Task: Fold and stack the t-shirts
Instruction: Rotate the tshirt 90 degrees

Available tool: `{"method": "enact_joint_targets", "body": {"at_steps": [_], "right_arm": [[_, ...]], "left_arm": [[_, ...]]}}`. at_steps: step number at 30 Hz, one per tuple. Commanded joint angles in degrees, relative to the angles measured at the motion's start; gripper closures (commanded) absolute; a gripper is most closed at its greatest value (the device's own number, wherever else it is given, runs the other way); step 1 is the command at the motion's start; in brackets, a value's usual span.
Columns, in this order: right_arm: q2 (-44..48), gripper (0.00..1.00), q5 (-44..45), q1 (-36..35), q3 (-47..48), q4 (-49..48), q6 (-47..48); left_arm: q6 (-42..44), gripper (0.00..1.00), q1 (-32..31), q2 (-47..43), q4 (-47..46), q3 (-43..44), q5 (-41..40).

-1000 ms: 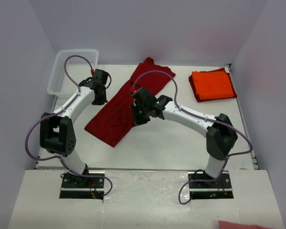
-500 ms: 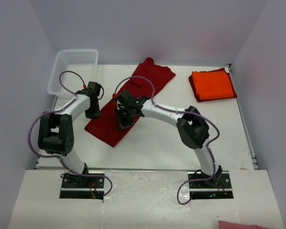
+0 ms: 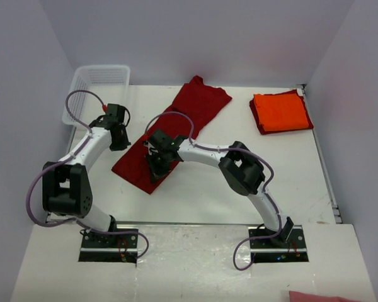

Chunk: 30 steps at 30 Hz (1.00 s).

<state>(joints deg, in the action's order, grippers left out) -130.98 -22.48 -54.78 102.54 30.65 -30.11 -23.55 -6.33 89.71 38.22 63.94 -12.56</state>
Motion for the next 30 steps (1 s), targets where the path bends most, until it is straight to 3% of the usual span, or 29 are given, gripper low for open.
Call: {"method": "enact_joint_targets", "body": {"at_steps": [1, 12, 23, 30], "right_arm": [[0.7, 1.00, -2.0, -0.9, -4.5, -4.3, -1.2], [8.4, 1.00, 6.0, -1.6, -25.5, -11.3, -7.9], [21.4, 1.00, 20.7, -1.4, -46.0, -8.1, -17.0], [30.9, 1.00, 22.4, -1.4, -58.2, -7.5, -23.9]], "left_arm": [[-1.1, 1.00, 0.5, -3.7, -1.7, 0.0, 1.5], [-0.9, 1.00, 0.5, -8.5, -1.0, 0.0, 3.5], [0.6, 1.00, 0.4, -10.5, -1.7, -1.5, 10.7], [0.8, 1.00, -1.3, -10.3, -3.4, -2.9, 14.4]]}}
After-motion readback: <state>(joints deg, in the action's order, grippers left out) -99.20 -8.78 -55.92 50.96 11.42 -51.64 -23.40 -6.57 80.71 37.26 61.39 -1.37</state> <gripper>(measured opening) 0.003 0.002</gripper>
